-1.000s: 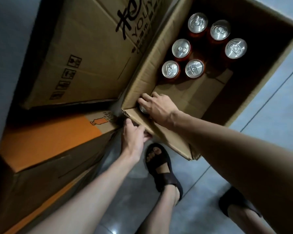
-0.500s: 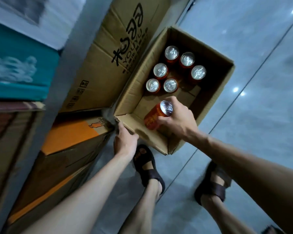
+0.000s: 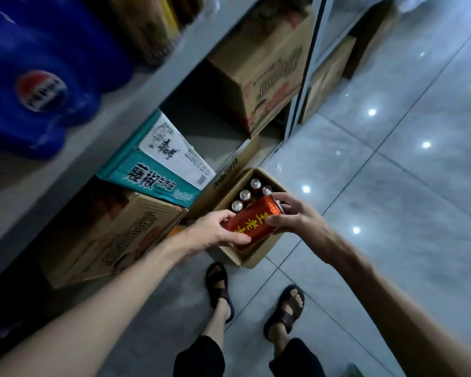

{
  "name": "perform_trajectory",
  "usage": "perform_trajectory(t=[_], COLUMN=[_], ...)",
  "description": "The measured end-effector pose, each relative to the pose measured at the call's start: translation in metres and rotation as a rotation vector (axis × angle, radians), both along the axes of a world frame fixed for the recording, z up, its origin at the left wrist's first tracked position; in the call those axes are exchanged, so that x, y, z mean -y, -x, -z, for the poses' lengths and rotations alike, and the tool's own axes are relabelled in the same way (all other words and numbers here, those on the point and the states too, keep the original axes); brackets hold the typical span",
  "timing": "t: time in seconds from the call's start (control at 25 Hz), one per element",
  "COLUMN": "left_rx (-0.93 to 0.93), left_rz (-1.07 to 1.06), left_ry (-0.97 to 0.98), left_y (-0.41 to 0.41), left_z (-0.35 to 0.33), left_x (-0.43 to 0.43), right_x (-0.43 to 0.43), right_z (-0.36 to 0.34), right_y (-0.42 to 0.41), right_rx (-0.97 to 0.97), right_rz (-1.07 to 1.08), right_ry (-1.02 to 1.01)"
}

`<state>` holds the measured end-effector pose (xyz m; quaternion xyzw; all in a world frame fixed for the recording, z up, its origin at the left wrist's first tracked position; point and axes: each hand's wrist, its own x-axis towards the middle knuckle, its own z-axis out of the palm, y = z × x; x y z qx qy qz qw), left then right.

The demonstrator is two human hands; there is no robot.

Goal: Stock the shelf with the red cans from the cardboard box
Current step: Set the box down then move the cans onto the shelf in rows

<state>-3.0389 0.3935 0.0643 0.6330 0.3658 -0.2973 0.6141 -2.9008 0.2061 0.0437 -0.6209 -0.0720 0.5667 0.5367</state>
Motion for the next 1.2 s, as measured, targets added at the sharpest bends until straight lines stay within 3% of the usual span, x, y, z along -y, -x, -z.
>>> perform_trajectory(t=[0.32, 0.56, 0.72, 0.92, 1.2], left_rx=[0.227, 0.359, 0.423, 0.524, 0.4], left_rz=[-0.137, -0.31, -0.512, -0.763, -0.865], left_ry=[-0.019, -0.189, -0.446, -0.549, -0.736], left_y=[0.029, 0.097, 0.156, 0.232, 0.318], left_z=[-0.238, -0.321, -0.334, -0.315, -0.265], left_x=[0.015, -0.024, -0.061, -0.101, -0.123], right_x=[-0.034, -0.098, -0.163, -0.241, -0.29], right_z=[-0.252, -0.351, -0.369, -0.357, -0.309], right_y=[-0.015, 0.049, 0.119, 0.211, 0.288], right_rx=[0.257, 0.392, 0.375, 0.469, 0.752], right_rz=[-0.402, -0.43, -0.4, -0.436, -0.626], right_ry=[-0.032, -0.125, -0.181, -0.24, -0.292])
